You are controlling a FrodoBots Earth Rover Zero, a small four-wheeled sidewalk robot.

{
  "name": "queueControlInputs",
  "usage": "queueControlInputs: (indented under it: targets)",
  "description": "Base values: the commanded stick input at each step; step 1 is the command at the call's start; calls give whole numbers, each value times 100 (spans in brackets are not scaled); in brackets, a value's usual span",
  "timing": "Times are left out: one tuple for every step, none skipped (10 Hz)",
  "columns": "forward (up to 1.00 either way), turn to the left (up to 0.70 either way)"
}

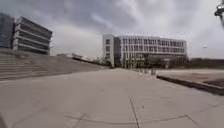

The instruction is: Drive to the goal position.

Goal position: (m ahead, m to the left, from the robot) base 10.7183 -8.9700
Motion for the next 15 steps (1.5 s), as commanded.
queueControlInputs:
  targets:
    - [70, 0]
    - [70, 0]
    - [70, 0]
    - [70, 0]
    - [70, 0]
    - [70, 0]
    - [70, 0]
    - [70, 0]
    - [70, 0]
    - [70, 0]
    - [70, 0]
    - [70, 0]
    - [70, 0]
    - [70, 0]
    - [70, 0]
